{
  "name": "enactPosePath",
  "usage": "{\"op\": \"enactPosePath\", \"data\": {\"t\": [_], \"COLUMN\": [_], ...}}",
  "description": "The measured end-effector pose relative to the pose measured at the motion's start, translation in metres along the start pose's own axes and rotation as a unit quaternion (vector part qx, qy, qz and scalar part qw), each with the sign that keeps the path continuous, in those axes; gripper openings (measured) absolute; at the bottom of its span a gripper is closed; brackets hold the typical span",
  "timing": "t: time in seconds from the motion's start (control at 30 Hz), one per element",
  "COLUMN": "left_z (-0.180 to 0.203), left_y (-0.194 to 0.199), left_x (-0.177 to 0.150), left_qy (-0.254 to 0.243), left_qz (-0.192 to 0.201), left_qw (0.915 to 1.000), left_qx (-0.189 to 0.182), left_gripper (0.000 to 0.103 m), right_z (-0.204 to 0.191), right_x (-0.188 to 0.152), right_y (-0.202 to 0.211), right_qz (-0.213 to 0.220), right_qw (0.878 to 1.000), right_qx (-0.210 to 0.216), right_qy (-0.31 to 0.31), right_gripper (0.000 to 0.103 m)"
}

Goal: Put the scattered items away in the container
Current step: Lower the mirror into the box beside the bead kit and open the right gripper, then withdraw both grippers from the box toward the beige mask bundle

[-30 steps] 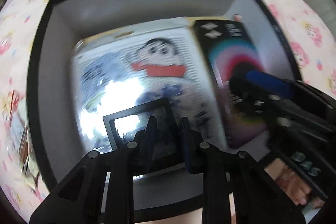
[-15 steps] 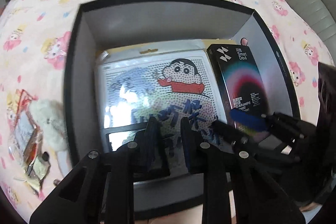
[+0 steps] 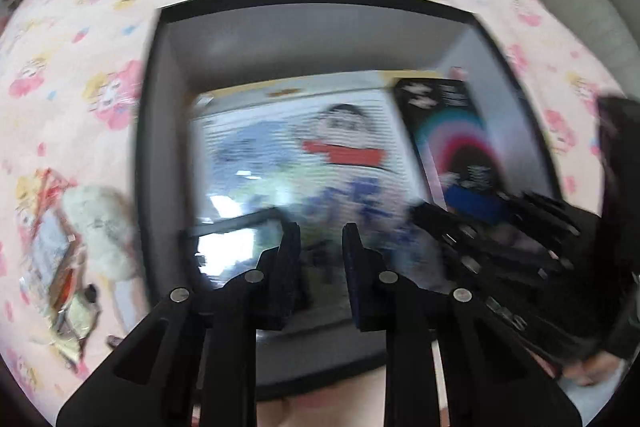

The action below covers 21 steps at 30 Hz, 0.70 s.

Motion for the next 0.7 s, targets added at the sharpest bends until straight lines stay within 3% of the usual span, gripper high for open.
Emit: {"op": "enactPosePath", "data": {"t": [0.1, 0.3, 0.4, 0.53, 0.7], "left_z": [0.014, -0.003, -0.011, -0.011, -0.007], "left_y": [-0.011, -0.035, -0.033, -0.029, 0.0], "left_x": [-0.001, -0.018, -0.021, -0.02, -0.022], "left_qy": [-0.006, 0.031, 0.057, 0.06, 0.052], "left_qz": [-0.012, -0.059, -0.06, -0.045, 0.023], "left_qw": [0.9995, 0.9978, 0.9959, 0.9961, 0.9973], "left_qx": [-0.03, -0.008, -0.036, -0.047, -0.048], "left_gripper": [0.021, 0.021, 0.019, 0.019, 0.037], "right_z": [0.007, 0.006, 0.0, 0.0, -0.003], "right_x": [0.004, -0.002, -0.004, -0.003, -0.008], "right_y": [0.006, 0.001, -0.005, -0.008, 0.001], "right_qz": [0.017, -0.001, -0.009, -0.008, -0.001], "right_qw": [1.0, 1.0, 1.0, 1.0, 1.0], "right_qx": [-0.015, -0.013, -0.007, -0.01, 0.004], "right_qy": [-0.006, 0.0, 0.007, 0.013, -0.001], "right_gripper": [0.033, 0.033, 0.033, 0.034, 0.034]}}
Point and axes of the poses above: each gripper's, at about its wrist camera, not at the fingertips, and y roughly against the way its jaws point, z to its right, x to its top, the point moved 7 cm from there along -y, roughly the way its jaws point, and after that the axes turned 6 degrees about -y, right-handed, at the moved point
